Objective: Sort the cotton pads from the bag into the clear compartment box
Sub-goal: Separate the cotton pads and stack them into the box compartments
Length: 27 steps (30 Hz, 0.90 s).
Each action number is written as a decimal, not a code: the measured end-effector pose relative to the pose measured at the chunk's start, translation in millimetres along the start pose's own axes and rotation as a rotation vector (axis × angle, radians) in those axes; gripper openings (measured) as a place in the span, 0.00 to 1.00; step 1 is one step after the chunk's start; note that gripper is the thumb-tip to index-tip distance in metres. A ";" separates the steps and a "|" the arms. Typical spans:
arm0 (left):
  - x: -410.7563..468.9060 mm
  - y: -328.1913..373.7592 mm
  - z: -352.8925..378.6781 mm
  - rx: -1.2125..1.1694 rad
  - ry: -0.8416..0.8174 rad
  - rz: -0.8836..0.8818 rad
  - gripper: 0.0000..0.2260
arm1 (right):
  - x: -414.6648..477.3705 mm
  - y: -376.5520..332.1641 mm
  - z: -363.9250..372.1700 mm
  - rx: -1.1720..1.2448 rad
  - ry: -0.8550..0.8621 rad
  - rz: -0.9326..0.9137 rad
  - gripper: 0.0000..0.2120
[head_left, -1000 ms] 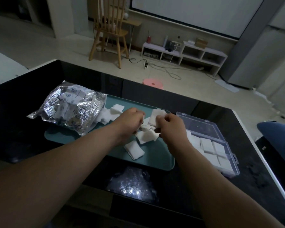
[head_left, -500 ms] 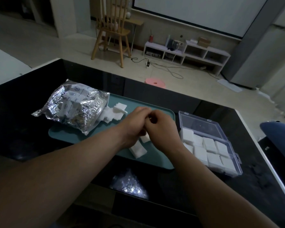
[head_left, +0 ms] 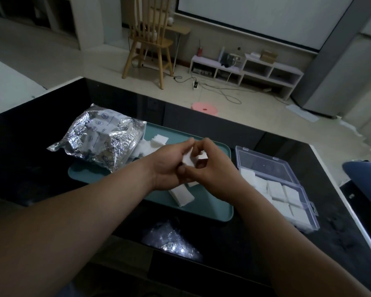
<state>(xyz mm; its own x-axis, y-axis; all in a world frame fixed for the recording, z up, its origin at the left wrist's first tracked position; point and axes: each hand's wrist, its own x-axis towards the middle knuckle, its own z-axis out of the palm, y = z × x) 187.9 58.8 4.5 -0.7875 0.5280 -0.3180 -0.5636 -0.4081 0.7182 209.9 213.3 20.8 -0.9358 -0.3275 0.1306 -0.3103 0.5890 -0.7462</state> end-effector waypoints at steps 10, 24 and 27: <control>0.3 25.5 -16.6 -0.056 0.539 0.251 0.04 | 0.6 -0.9 -11.2 -0.243 0.030 0.204 0.13; -5.1 11.6 -9.2 0.145 0.551 0.182 0.03 | -12.1 11.6 52.3 -0.638 -0.102 0.174 0.12; -4.1 13.5 -11.7 0.159 0.584 0.213 0.04 | -6.8 15.2 42.8 -0.369 -0.042 0.280 0.14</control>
<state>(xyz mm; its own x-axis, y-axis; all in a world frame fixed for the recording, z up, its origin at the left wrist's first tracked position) 180.6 42.4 8.3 -0.9096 -0.0636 -0.4107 -0.3712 -0.3200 0.8717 218.8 192.9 -19.4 -0.9867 -0.1442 -0.0751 -0.0931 0.8800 -0.4658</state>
